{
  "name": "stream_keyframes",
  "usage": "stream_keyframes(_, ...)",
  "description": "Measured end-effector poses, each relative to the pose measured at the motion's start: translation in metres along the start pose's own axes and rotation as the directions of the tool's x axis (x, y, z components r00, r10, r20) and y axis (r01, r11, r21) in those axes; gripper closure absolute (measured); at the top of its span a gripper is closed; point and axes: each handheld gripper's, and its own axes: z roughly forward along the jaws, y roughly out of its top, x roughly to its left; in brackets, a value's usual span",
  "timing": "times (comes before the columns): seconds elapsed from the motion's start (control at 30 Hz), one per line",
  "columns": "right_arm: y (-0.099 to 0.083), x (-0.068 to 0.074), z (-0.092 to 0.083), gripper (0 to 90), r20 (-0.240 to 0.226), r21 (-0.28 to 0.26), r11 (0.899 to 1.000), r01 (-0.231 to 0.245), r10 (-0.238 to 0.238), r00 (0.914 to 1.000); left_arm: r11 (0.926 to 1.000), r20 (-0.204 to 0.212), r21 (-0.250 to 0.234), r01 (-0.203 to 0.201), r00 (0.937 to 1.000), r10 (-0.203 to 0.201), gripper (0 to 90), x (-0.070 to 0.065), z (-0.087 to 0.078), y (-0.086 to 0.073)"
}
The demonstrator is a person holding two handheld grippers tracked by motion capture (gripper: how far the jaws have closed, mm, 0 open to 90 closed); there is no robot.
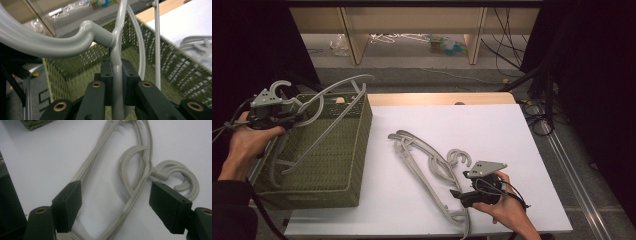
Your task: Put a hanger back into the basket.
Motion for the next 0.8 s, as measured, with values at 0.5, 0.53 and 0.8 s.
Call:
stream_keyframes(0.5,-0.001,-0.002,0.001,27.1,-0.001,0.008,1.0,-0.003,0.003,1.0,0.9911,-0.066,0.122,0.053,0.9968,-0.045,81.6,0.006,0.024,-0.031)
stream_keyframes(0.53,-0.001,-0.001,0.001,27.1,-0.002,0.01,1.0,-0.008,0.008,1.0,0.9906,-0.069,0.128,0.049,0.9968,-0.04,81.7,0.006,0.025,-0.033)
stream_keyframes(0.8,-0.001,-0.003,-0.001,27.1,-0.011,0.03,1.0,-0.006,0.007,0.9999,0.9836,-0.049,0.174,0.048,0.998,-0.04,81.5,0.004,0.037,-0.045)
